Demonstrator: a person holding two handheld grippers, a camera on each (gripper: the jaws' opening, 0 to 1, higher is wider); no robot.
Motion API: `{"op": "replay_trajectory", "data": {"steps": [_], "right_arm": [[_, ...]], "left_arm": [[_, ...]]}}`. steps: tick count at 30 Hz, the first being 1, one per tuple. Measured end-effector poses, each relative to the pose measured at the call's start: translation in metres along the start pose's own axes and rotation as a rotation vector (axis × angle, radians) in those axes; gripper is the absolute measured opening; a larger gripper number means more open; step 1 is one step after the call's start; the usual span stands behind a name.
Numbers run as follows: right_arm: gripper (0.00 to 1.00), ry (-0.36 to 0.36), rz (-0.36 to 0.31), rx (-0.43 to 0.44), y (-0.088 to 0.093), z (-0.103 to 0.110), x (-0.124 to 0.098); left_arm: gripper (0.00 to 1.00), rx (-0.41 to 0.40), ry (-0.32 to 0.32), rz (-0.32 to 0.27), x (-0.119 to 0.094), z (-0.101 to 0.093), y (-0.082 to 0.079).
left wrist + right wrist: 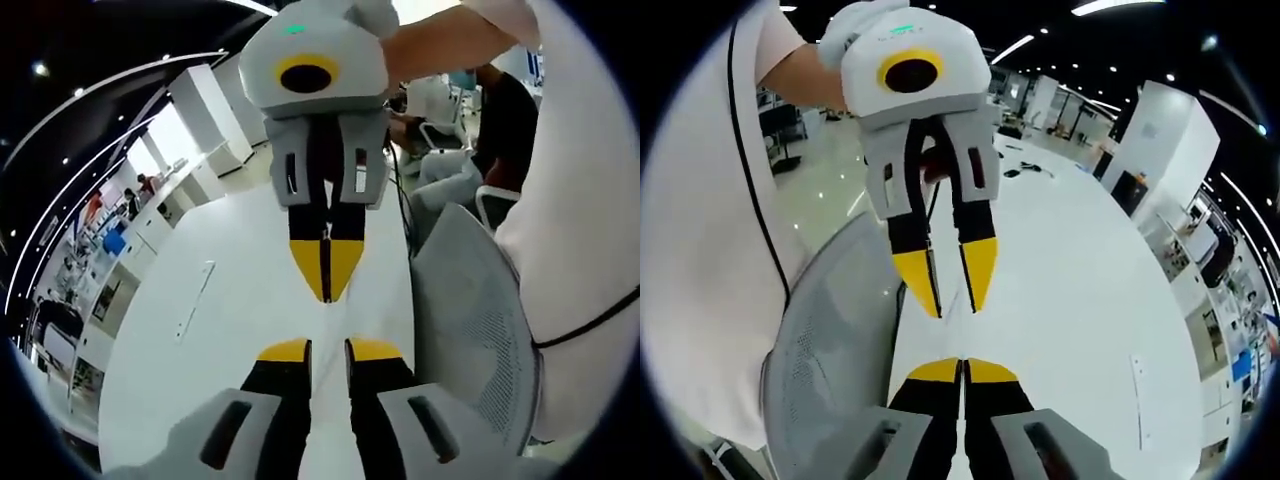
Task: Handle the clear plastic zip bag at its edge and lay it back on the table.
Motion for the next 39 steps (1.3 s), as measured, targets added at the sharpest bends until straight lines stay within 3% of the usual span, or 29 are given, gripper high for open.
{"op": "replay_trajectory", "data": {"steps": [17,39], "right_arm": [[0.0,0.007,-0.004,0.002,0.0,-0.001,0.001],[0.0,0.018,-0.006,0.003,-0.003,-0.002,0.0]], "left_arm": [[0.06,0.016,0.031,-0.013,0.011,-0.009,-0.012],[0.02,-0.005,0.057,0.02,0.02,-0.012,-0.008]]}}
Point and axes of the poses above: the point that each gripper's makers call its tool centre point, and the gripper's own axes: x roughly forward along the fingers, z roughly to its left, y roughly out of its underside, the point moved 1 cm from there along -x, roughly backward along the fingers, and after that the axes turned 12 degrees about -z, right-handed, at the moved point
